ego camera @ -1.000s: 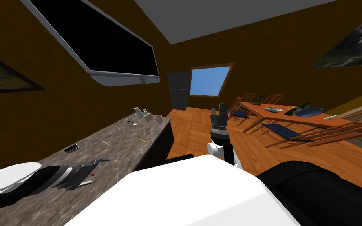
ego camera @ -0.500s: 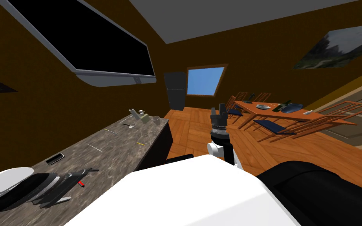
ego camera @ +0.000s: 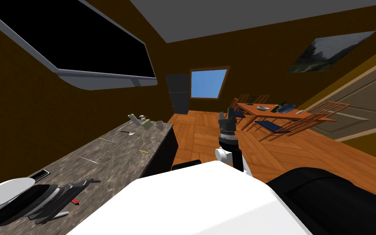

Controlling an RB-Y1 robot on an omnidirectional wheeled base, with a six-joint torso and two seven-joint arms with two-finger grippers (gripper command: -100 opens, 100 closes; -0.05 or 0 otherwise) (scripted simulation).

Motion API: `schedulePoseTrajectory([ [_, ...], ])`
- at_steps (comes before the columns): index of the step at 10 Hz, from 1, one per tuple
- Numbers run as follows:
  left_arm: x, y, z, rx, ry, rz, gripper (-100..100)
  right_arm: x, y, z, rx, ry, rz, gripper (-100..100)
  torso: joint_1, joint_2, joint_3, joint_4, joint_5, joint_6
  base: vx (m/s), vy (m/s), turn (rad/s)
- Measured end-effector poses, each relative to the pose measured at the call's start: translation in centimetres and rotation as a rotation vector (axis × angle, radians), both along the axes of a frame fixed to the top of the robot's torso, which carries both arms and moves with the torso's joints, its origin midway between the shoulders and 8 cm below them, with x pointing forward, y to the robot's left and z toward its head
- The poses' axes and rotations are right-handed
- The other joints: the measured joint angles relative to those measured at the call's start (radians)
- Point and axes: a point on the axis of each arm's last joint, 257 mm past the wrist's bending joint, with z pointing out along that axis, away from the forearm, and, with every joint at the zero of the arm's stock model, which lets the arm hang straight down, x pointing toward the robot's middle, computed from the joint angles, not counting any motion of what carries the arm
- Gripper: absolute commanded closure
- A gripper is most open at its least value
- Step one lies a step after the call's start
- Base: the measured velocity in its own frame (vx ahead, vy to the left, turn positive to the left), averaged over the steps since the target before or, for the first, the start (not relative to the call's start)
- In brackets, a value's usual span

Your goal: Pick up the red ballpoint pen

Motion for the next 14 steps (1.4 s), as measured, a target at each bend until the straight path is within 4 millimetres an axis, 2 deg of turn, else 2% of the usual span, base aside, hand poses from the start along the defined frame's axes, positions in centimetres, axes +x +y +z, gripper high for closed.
schedulePoseTrajectory([
  [2, -0.4, -0.2, -0.9, 0.0, 0.0, 0.045, -100, 0.0, 0.0, 0.0, 0.0, 0.0, 0.0, 0, 0.003, 0.004, 0.002, 0.001, 0.001, -0.001, -0.116, 0.048, -0.121],
  [3, -0.4, -0.2, -1.0, 0.001, -0.001, 0.05, 100, 0.0, 0.0, 0.0, 0.0, 0.0, 0.0, 0, 0.001, 0.0, 0.0, 0.0, 0.0, -0.002, -0.012, 0.005, 0.007],
  [7, -0.4, -0.2, -1.0, 0.001, -0.001, 0.05, 100, 0.0, 0.0, 0.0, 0.0, 0.0, 0.0, 0, -0.001, -0.006, -0.004, -0.001, 0.0, -0.001, -0.003, 0.001, 0.0],
  [8, -0.4, -0.2, -1.0, 0.001, -0.001, 0.05, 0, 0.0, 0.0, 0.0, 0.0, 0.0, 0.0, 0, -0.001, -0.007, -0.004, -0.001, 0.0, -0.001, 0.0, 0.0, 0.0],
  [9, -0.4, -0.2, -1.0, 0.001, -0.001, 0.05, 100, 0.0, 0.0, 0.0, 0.0, 0.0, 0.0, 0, -0.001, -0.007, -0.004, -0.001, 0.0, -0.001, 0.079, -0.025, 0.299],
  [13, 0.3, 0.2, 0.6, 0.002, -0.002, -0.022, 100, 0.0, 0.0, 0.0, 0.0, 0.0, 0.0, 0, -0.005, -0.016, -0.009, -0.004, -0.002, -0.002, 0.134, -0.047, 0.192],
  [14, 0.3, 0.3, 0.7, 0.002, 0.0, -0.028, 0, 0.0, 0.0, 0.0, 0.0, 0.0, 0.0, 0, -0.004, -0.013, -0.007, -0.003, -0.001, -0.001, 0.01, -0.006, -0.01],
])
